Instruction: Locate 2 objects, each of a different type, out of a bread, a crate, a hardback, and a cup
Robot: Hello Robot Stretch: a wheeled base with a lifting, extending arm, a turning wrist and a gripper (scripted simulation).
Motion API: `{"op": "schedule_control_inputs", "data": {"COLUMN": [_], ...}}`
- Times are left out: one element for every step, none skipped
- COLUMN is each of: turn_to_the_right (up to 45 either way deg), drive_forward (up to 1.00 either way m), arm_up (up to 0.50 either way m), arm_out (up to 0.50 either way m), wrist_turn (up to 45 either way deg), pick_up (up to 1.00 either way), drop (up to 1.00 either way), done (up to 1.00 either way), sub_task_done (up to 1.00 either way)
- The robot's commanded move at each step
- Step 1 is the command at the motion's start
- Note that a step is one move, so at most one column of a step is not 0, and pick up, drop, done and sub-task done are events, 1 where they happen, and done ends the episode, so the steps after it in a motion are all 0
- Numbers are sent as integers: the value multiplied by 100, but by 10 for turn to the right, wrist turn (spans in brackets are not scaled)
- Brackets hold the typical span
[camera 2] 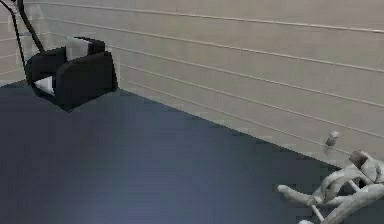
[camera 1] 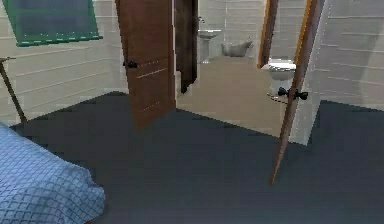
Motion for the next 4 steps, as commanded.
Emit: {"op": "schedule_control_inputs", "data": {"turn_to_the_right": [0, -60, 0, 240], "drive_forward": [100, 0, 30, 0], "arm_up": [0, 0, 0, 0], "arm_out": [0, 0, 0, 0], "wrist_turn": [0, 0, 0, 0], "pick_up": [0, 0, 0, 0], "drop": [0, 0, 0, 0], "done": [0, 0, 0, 0], "sub_task_done": [0, 0, 0, 0]}}
